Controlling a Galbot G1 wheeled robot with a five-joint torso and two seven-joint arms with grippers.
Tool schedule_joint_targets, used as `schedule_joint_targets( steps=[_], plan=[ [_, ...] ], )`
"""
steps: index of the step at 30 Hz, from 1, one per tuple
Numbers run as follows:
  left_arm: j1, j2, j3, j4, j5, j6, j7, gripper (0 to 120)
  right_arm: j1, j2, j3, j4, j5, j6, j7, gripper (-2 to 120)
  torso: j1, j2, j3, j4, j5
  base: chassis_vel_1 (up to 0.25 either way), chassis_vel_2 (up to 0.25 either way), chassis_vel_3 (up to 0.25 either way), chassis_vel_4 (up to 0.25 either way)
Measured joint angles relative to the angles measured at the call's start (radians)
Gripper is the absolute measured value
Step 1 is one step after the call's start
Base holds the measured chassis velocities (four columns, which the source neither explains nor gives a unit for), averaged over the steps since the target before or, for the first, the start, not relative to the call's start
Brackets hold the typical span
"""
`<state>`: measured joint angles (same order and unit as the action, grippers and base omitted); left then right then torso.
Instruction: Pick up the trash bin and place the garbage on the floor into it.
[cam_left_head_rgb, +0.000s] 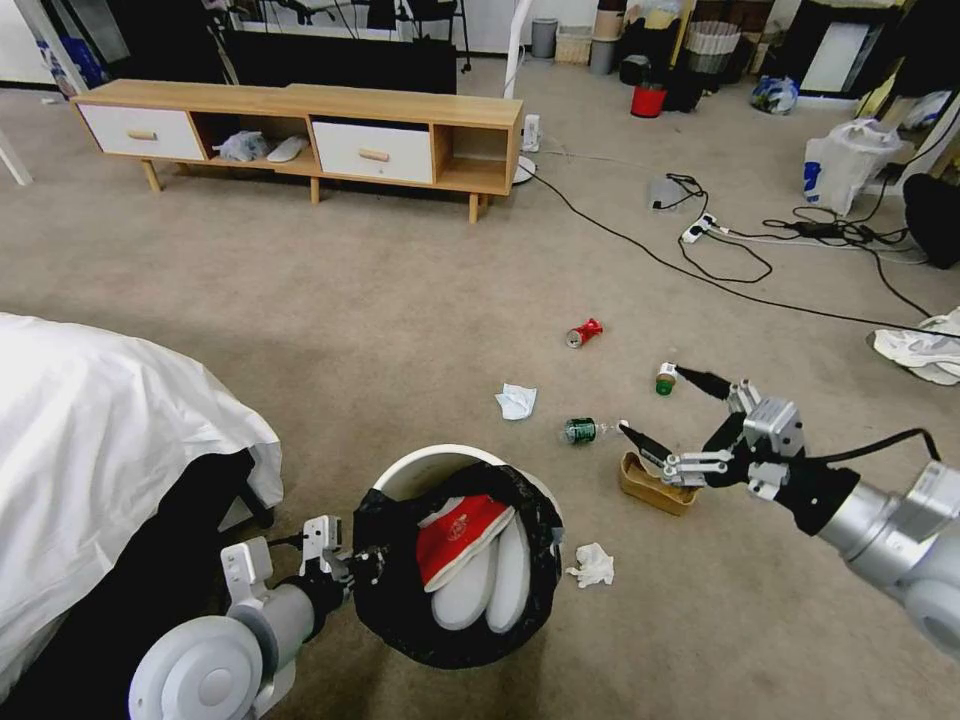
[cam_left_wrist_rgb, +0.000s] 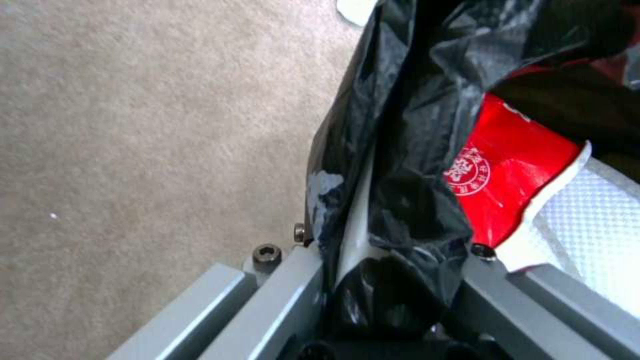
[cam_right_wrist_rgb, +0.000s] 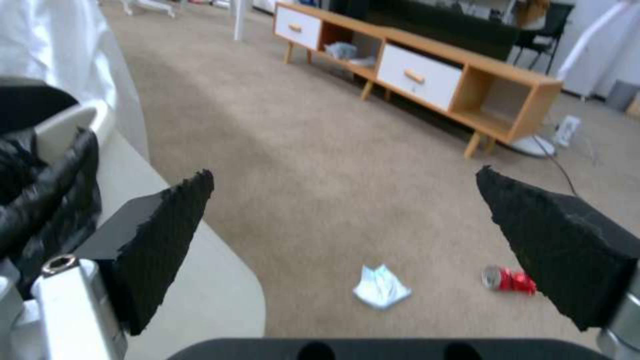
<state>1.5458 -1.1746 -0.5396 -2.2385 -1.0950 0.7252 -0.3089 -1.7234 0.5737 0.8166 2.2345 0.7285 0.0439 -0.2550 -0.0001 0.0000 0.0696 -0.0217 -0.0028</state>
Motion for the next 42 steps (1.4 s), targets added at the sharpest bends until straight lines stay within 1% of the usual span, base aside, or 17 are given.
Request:
schedule_joint_targets(
  steps=[2,4,10,12,18,21,22,27,28,29,32,36,39,42],
  plan=[
    [0.0,0.0,-0.002,0.003,0.005,-0.002,0.001,0,0.003,0.004,-0.01,-0.006,-0.005,0.001,0.002,100,0.0,0.0,0.0,-0.0001,-0.0001,0.0,0.0,0.0,0.0],
    [-0.008,-0.004,-0.01,0.014,0.016,-0.009,0.003,0,0.02,0.016,-0.054,-0.037,-0.02,0.004,0.01,100,0.0,0.0,0.0,0.0003,-0.0001,0.0,0.0,0.0,0.0],
    [-0.025,-0.009,-0.013,0.026,0.017,-0.013,0.003,0,0.038,0.023,-0.09,-0.073,-0.032,0.007,0.016,100,0.0,0.0,0.0,0.0003,-0.0001,0.0,0.0,0.0,0.0],
    [-0.046,-0.01,-0.004,0.042,0.018,-0.014,0.003,0,0.051,0.025,-0.124,-0.124,-0.037,0.008,0.027,100,0.0,0.0,0.0,0.0002,0.0,0.0,0.0,0.0,0.0],
    [-0.073,-0.005,0.015,0.065,0.017,-0.014,0.004,0,0.07,0.019,-0.158,-0.184,-0.034,0.0,0.047,100,0.0,0.0,0.0,-0.0003,-0.0002,0.0,0.0,0.0,0.0],
    [-0.08,-0.005,0.019,0.071,0.016,-0.015,0.007,0,0.121,0.013,-0.207,-0.23,-0.016,-0.019,0.07,100,0.0,0.0,0.0,0.0003,-0.0001,0.0,0.0,0.0,0.0],
    [-0.083,-0.005,0.019,0.076,0.017,-0.016,0.011,0,0.157,0.012,-0.237,-0.26,-0.007,-0.031,0.079,100,0.0,0.0,0.0,0.0003,0.0,0.0,0.0,0.0,0.0],
    [-0.089,-0.009,0.02,0.083,0.017,-0.02,0.016,0,0.222,0.014,-0.294,-0.307,0.008,-0.049,0.093,100,0.0,0.0,0.0,0.0,-0.0001,0.0,0.0,0.0,0.0],
    [-0.092,-0.013,0.02,0.087,0.018,-0.023,0.019,0,0.294,0.032,-0.366,-0.352,0.045,-0.075,0.118,100,0.0,0.0,0.0,0.0003,-0.0002,0.0,0.0,0.0,0.0],
    [-0.092,-0.013,0.02,0.087,0.018,-0.023,0.019,0,0.294,0.032,-0.366,-0.352,0.045,-0.075,0.118,100,0.0,0.0,0.0,0.0003,-0.0002,0.0,0.0,0.0,0.0],
    [-0.097,-0.018,0.023,0.089,0.019,-0.024,0.023,0,0.396,0.088,-0.466,-0.414,0.099,-0.122,0.166,100,0.0,0.0,0.0,0.0001,0.0,0.0,0.0,0.0,0.0],
    [-0.101,-0.019,0.023,0.09,0.018,-0.024,0.024,0,0.443,0.116,-0.508,-0.448,0.108,-0.139,0.178,100,0.0,0.0,0.0,0.0003,0.0001,0.0,0.0,0.0,0.0],
    [-0.103,-0.017,0.029,0.09,0.016,-0.024,0.024,0,0.497,0.142,-0.557,-0.494,0.109,-0.171,0.181,100,0.0,0.0,0.0,-0.0001,-0.0002,0.0,0.0,0.0,0.0],
    [-0.103,-0.016,0.031,0.089,0.016,-0.024,0.024,0,0.51,0.149,-0.569,-0.505,0.106,-0.178,0.18,100,0.0,0.0,0.0,-0.0001,-0.0001,0.0,0.0,0.0,0.0]
  ],
)
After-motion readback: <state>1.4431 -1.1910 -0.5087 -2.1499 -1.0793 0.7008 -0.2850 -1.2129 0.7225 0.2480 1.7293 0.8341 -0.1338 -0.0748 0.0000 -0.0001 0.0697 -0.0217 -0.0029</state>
